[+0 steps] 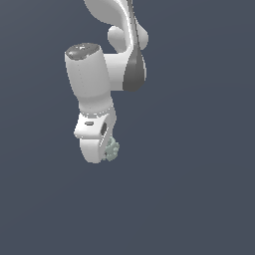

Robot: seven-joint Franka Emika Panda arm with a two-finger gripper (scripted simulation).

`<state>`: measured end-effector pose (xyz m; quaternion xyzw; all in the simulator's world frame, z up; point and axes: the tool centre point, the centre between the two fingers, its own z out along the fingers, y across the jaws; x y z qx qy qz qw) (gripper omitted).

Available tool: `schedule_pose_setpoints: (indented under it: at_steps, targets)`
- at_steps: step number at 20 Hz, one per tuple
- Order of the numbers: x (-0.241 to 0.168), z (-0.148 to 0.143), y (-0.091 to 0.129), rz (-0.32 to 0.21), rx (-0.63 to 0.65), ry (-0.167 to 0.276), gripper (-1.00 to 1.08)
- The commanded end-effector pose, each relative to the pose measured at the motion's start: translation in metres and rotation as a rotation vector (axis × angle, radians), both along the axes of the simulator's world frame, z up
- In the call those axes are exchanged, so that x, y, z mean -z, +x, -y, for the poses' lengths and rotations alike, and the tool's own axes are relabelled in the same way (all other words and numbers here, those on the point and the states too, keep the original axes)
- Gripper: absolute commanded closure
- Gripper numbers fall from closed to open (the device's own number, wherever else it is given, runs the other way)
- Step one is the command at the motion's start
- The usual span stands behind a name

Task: Pick up the object and move it to a goal position.

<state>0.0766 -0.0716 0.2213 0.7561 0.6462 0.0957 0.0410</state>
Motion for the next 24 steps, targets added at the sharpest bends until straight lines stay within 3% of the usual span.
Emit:
schedule_pose_setpoints:
  at_steps: [1, 24]
  targets:
    - [-0.021, 0.014, 0.003, 0.025, -0.027, 0.006, 1.08]
    - [-0.191, 0.137, 0.023, 0.231, -0.240, 0.063, 1.08]
